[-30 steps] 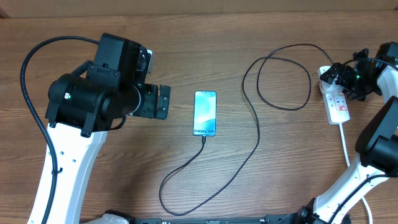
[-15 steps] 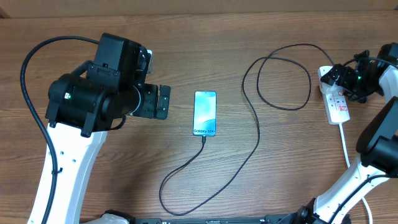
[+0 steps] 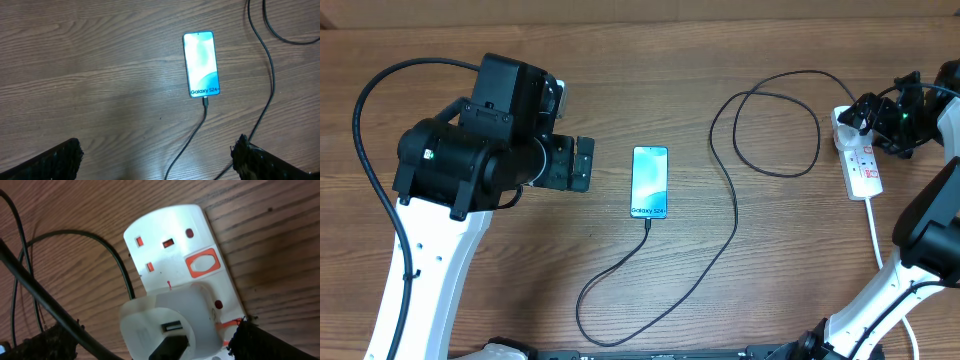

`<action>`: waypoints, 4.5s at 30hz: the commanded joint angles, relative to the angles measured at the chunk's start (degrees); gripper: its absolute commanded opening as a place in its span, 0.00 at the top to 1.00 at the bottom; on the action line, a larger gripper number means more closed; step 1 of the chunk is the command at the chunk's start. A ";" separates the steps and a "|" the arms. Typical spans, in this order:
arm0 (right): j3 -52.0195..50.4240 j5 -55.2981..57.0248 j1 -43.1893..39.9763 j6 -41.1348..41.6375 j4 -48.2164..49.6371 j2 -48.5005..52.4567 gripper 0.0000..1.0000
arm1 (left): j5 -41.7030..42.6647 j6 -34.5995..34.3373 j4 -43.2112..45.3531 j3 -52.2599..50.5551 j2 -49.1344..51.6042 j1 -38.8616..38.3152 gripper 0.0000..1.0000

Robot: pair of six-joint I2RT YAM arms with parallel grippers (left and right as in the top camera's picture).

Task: Plug charger to phone and switch on socket
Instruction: 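Press down the orange switch beside the charger with the right gripper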

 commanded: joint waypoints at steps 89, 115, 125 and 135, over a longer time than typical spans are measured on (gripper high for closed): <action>-5.01 0.61 0.81 0.07 2.49 0.09 0.00 | -0.61 1.07 0.07 0.63 0.35 -0.37 0.01; -5.92 -4.24 1.20 0.04 1.01 0.09 0.00 | -0.61 1.07 0.07 0.63 0.33 -0.37 0.01; -5.92 -5.70 1.20 -0.39 0.39 0.09 0.00 | -0.61 1.07 0.07 0.63 0.35 -0.37 0.01; -5.92 -6.51 1.20 -0.37 -0.44 0.09 0.00 | -0.61 1.07 0.07 0.63 0.35 -0.37 0.01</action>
